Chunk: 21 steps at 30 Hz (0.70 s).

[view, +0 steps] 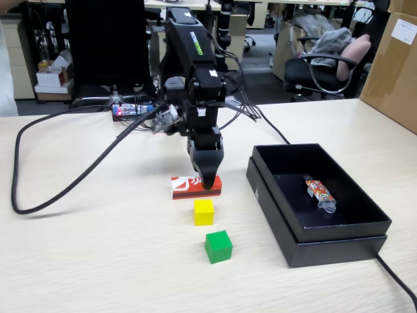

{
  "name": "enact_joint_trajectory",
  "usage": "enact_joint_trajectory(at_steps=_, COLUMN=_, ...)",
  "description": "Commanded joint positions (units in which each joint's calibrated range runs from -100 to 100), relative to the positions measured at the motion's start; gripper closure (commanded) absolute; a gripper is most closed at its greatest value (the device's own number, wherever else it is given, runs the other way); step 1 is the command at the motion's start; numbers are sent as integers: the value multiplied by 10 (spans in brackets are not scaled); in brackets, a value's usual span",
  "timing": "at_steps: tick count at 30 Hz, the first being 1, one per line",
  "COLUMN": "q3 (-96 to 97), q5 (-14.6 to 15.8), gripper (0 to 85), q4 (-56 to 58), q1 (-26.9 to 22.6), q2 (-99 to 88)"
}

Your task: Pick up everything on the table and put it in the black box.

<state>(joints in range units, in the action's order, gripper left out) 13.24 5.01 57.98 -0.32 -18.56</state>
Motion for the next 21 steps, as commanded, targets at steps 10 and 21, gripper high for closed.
enact_joint_trajectory(at_steps=10, q3=-88, q5=-1, gripper=418, q4=7, q1=7, q2=104)
enact_joint_trajectory(at_steps=21, q3=-83, q5=-10, gripper=725, q4=7, q1=12, q2=143)
